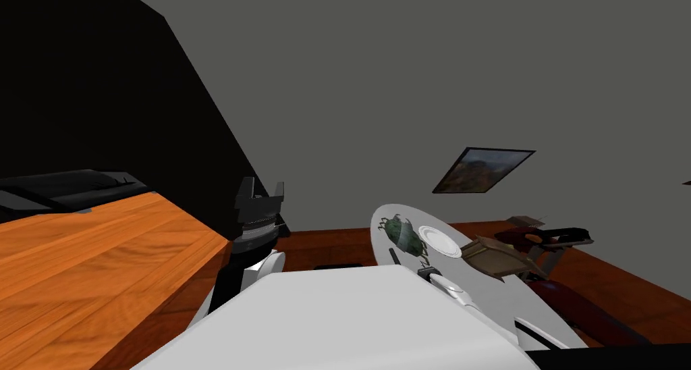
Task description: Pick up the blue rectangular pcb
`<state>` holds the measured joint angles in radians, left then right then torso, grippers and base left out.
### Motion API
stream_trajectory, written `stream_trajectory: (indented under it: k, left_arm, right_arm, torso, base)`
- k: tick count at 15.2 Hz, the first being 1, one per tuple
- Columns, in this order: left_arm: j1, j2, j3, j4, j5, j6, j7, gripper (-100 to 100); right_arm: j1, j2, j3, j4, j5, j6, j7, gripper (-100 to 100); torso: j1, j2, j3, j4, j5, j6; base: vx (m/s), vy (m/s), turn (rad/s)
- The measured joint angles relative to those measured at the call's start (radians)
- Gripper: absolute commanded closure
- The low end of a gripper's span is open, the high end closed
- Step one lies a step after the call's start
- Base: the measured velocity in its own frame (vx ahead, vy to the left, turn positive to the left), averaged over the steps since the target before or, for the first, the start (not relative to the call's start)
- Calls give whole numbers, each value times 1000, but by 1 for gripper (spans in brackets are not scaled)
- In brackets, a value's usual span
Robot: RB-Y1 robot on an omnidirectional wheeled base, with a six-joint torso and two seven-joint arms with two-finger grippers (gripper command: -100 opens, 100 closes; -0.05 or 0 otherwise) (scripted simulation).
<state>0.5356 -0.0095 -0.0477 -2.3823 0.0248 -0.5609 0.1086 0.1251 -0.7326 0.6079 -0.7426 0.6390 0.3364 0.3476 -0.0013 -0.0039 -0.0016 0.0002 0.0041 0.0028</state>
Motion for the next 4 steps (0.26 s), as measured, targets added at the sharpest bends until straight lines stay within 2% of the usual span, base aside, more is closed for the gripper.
stream_trajectory:
  k: [3,4]
  left_arm:
    - [0,0,0,0,0,0,0,0]
    - [0,0,0,0,0,0,0,0]
  right_arm:
    - [22,-37,1,-28,-4,-10,-4,100]
    - [29,-50,2,-36,-5,-17,-6,100]
  torso:
    - [6,-2,-1,0,1,0]
    - [8,-3,-2,0,1,0]
  base:
    - [58,108,-104]
    - [36,76,-60]
